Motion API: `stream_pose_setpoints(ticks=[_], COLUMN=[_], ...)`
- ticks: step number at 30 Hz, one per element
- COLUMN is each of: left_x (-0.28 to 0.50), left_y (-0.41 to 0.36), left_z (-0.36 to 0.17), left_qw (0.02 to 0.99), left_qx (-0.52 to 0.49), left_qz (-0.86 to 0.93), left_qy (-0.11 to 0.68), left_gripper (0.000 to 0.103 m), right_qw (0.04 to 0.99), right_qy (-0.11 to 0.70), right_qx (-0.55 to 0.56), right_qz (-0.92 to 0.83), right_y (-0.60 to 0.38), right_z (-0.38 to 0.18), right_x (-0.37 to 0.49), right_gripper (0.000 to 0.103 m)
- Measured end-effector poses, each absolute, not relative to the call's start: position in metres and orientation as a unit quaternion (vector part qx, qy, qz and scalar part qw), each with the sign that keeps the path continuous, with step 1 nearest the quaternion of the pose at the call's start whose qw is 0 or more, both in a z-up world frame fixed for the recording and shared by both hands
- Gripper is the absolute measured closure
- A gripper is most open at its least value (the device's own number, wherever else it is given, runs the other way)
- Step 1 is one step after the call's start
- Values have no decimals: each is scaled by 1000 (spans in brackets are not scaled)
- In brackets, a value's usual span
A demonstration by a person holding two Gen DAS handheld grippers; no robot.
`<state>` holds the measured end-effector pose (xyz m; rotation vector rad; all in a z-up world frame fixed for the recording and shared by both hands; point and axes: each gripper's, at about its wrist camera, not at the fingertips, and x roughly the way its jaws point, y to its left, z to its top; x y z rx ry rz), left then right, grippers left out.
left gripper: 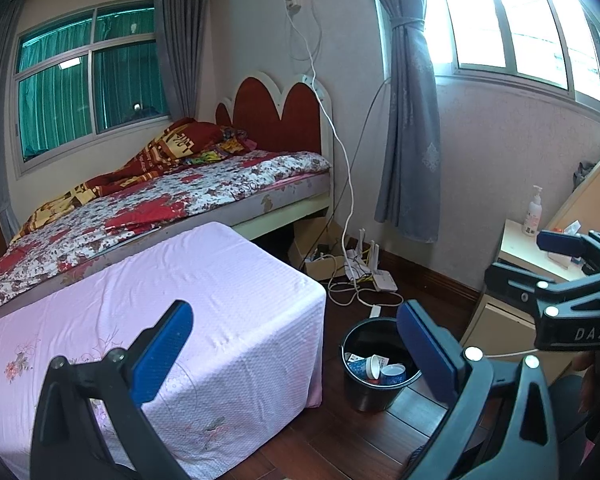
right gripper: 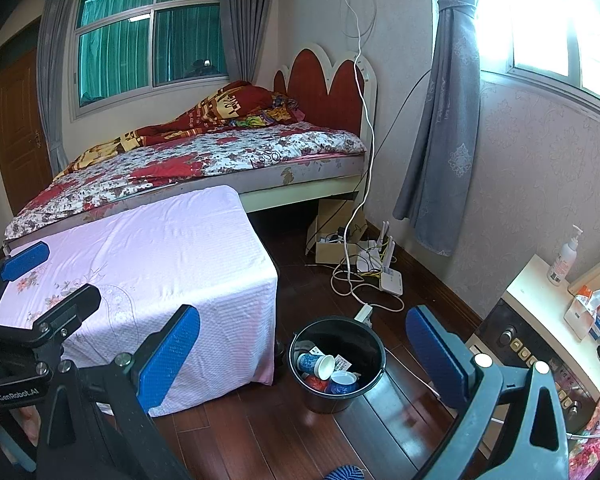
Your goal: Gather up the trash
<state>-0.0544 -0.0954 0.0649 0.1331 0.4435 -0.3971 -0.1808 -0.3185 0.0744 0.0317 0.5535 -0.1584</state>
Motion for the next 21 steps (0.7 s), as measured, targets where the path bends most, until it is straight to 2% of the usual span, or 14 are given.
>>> stream_pose_setpoints(ticks=[21], left_x=[-52], left_y=[-89], left_z=[62], left_qw=[955], left_qx=[68], left_qz=[-196], left_qy=[213], left_gripper=[1], right_qw=[957], right_qy=[279], right_qx=[14], right_qz=[-75], right_y=[-327], right_z=[69], right_x=[-183], right_gripper=[0])
